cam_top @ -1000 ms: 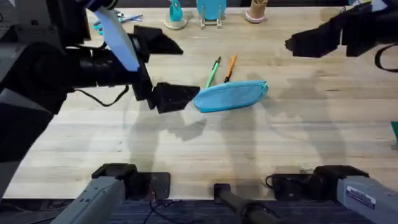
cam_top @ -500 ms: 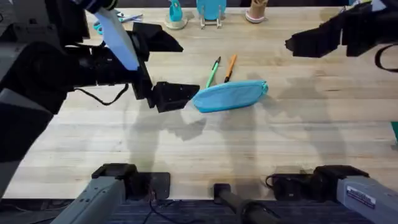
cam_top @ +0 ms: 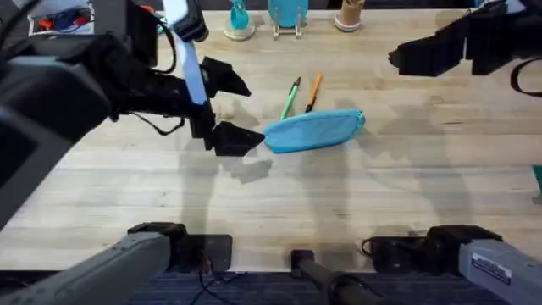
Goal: Unzip the bag, pick up the pens from the table one at a time and place them inside, then zip the bag closed.
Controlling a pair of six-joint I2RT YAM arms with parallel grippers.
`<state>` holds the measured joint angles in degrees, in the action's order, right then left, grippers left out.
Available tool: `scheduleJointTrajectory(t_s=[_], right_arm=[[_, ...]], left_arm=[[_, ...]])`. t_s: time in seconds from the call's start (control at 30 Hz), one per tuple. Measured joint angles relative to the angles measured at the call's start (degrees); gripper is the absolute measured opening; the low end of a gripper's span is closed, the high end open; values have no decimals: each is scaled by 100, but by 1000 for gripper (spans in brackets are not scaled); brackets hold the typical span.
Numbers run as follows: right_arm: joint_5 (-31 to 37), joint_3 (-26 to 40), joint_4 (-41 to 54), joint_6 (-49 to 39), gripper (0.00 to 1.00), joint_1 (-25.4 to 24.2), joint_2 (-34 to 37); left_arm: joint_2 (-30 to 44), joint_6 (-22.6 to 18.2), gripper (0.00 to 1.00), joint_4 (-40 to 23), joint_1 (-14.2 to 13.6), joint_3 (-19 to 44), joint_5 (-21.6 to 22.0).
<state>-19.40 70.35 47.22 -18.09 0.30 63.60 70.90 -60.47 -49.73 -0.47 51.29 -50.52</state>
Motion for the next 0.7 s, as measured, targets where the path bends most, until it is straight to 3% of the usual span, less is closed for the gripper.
scheduleJointTrajectory(t_s=[0.17, 0.37, 0.7], right_arm=[[0, 0, 0, 0, 997, 0, 1], [0, 0, -4, -39, 997, 0, 0], [0, 0, -2, -42, 997, 0, 1]], left_arm=[[538, -447, 995, 4, -147, 0, -135], [1043, -973, 995, 180, -528, 4, -93], [1848, -1104, 995, 1009, -716, 9, -44]])
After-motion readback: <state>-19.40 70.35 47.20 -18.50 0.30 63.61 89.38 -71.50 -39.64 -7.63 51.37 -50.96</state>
